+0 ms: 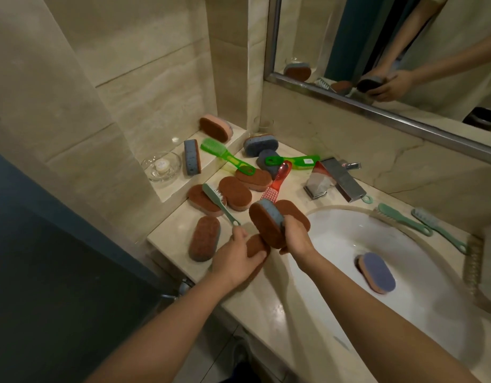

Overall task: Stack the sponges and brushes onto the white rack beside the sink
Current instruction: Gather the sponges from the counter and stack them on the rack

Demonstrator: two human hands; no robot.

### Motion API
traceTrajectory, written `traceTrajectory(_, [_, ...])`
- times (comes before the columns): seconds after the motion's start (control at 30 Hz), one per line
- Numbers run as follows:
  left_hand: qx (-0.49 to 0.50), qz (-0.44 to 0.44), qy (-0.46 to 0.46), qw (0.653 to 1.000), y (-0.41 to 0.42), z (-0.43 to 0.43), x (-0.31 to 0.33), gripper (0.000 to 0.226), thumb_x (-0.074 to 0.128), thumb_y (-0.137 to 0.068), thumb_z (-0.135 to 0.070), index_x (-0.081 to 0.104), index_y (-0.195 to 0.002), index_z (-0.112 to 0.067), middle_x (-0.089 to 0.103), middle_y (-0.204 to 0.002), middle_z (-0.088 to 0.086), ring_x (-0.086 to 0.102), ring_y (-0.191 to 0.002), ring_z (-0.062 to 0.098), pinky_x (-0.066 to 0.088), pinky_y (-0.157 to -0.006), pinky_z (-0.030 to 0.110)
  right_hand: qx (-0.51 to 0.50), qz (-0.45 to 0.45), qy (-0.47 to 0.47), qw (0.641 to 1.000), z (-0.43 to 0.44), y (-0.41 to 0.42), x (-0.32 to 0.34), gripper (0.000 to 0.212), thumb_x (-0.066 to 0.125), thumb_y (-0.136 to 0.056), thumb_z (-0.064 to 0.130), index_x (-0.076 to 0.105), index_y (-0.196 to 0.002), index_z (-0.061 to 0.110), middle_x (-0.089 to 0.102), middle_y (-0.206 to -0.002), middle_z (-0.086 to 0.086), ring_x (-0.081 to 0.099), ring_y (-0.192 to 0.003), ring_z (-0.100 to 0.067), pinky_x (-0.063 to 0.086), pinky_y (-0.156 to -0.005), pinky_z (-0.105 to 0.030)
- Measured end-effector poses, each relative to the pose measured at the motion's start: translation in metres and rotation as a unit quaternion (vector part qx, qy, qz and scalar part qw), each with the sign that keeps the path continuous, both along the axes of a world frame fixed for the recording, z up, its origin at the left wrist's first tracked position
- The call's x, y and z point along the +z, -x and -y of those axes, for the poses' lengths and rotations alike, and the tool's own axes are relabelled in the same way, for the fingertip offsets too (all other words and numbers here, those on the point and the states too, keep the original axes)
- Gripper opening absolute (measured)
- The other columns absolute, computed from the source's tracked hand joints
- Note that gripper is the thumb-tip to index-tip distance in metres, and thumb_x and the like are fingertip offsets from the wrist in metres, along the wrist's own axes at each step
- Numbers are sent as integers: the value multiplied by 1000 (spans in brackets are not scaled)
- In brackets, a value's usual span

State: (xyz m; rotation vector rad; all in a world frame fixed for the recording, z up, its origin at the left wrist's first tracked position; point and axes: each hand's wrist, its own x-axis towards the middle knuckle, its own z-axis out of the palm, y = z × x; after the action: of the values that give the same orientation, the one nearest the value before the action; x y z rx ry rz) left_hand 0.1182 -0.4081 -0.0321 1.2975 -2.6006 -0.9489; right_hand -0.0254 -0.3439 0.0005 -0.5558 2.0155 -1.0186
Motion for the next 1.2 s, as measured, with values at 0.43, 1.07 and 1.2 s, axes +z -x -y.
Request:
traceTrajectory(0.43, [175,-301,-185,919,107,-40,71,38,62,-87,-41,36,-109,-26,53,-115,4,57,-100,23,48,-87,38,-206,140,183,951,-70,58,72,54,54,-75,71,68,-101,25,74,-86,-2,67,-68,-19,44,-44,-23])
traceTrajectory(1.07, [-12,-415,-348,840,254,-211,196,34,69,-82,-45,43,-98,-29,58,-105,-1,61,-87,8,45,-59,18,-300,-104,313,895,-275,156,200,44,41,-97,15,45,-137,33,61,-117,8,62,-104,-13,54,-84,-34])
traceTrajectory(1.2, [-65,-412,-350,839,268,-254,224,51,74,-76,-49,44,-111,-26,59,-107,-4,62,-93,9,48,-67,24,-335,-145,312,877,-322,169,222,30,42,-98,21,38,-124,34,52,-111,9,58,-99,-11,53,-81,-33])
